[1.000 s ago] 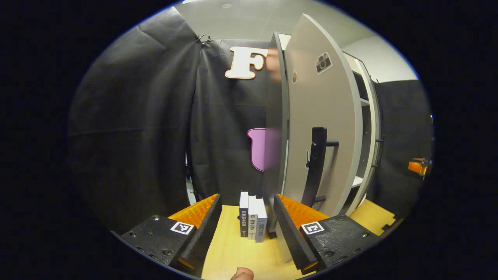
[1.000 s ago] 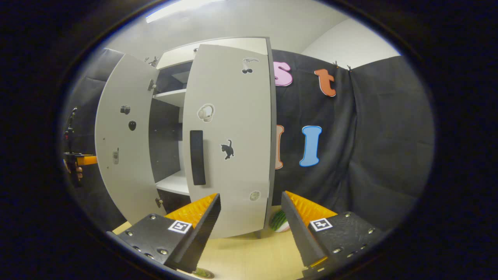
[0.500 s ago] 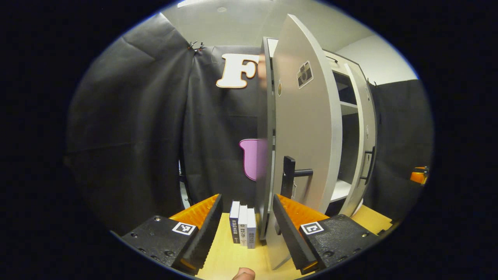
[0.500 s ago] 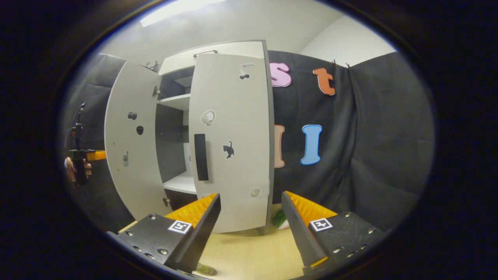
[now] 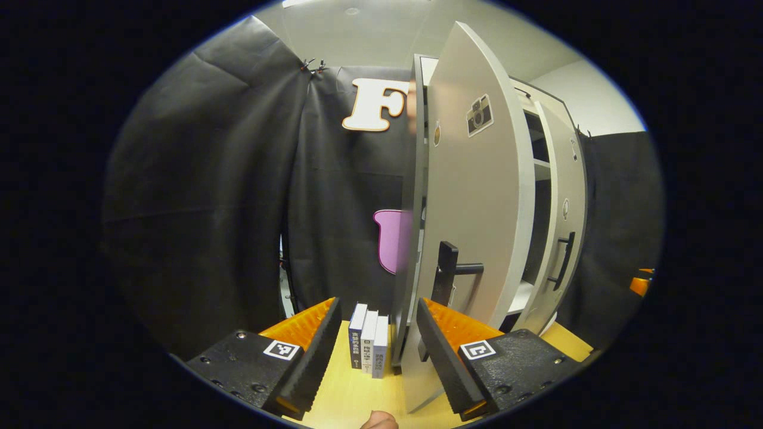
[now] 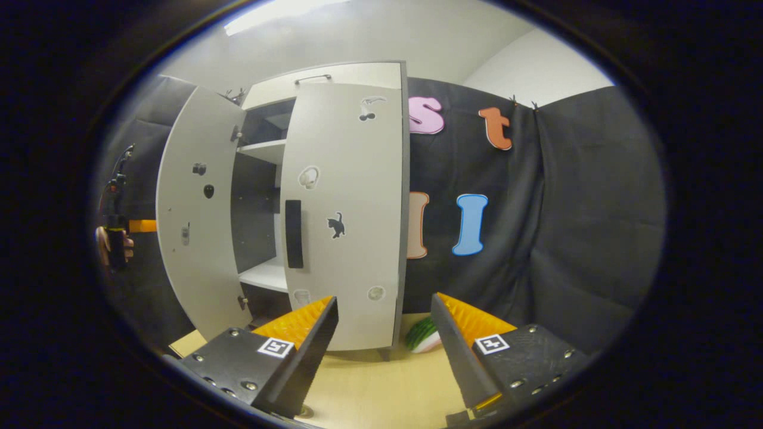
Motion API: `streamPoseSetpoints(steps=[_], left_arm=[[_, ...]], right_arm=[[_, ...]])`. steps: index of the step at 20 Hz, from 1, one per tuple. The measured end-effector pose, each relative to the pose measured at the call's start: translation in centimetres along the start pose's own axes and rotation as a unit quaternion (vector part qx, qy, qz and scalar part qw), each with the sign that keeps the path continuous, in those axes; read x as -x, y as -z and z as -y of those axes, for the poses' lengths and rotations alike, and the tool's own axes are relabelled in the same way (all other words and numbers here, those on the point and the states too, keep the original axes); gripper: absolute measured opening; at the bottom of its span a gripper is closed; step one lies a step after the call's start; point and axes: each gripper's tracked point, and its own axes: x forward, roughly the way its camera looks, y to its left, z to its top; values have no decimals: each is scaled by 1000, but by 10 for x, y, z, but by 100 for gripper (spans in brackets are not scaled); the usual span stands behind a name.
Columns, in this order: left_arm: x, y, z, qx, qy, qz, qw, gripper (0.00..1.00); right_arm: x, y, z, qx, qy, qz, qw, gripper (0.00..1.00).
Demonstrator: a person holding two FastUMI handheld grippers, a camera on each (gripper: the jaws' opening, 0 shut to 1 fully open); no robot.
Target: Grasp the bottle in the cabinet with the left hand and place it on the coaster, then close the right door with the right hand and the left door with the left hand.
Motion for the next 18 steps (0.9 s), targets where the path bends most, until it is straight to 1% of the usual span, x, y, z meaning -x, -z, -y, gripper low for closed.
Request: streamPoseSetpoints(steps=[1,2,5,6,7,8,9,10,11,14,15,16,17,18], left_arm=[[0,-1,0,-1,-4,-1,1000,80],[1,-1,-1,-4,-7,1,1000,83],[0,1,0,11,-12,-3,1000,83],[1,2,3,16,-10,-5,1000,80],[1,1,5,15,-8,-7,1000,83],[1,1,7,14,-7,-6,1000,83],[1,1,10,11,-5,-5,1000,83],[1,1,13,11,-3,-4,1000,83],[1,1,16,14,-2,-5,1000,80],[2,4,23,30,1,-9,1000,83],[2,4,24,30,-1,-8,1000,83],[2,3,26,26,-2,-8,1000,80],[2,3,28,22,-1,-8,1000,80],[2,4,32,19,1,-9,1000,83]], right_arm=[[-2,1,-1,1,-2,-1,1000,95],[-6,2,-1,1,-5,-1,1000,95],[-17,3,-5,-4,-14,1,1000,95],[-20,4,-7,-6,-17,-1,1000,95],[-24,5,-8,-8,-19,-1,1000,95],[-28,3,-8,-8,-20,0,1000,92],[-32,2,-9,-6,-20,2,1000,95],[-34,1,-10,-4,-21,4,1000,95],[-36,2,-11,-1,-21,4,1000,95],[-39,8,-17,1,-26,-7,1000,95],[-40,10,-18,5,-27,-9,1000,95],[-40,10,-20,10,-29,-7,1000,95],[-39,9,-22,15,-33,-4,999,95],[-38,7,-24,19,-37,-1,999,95]])
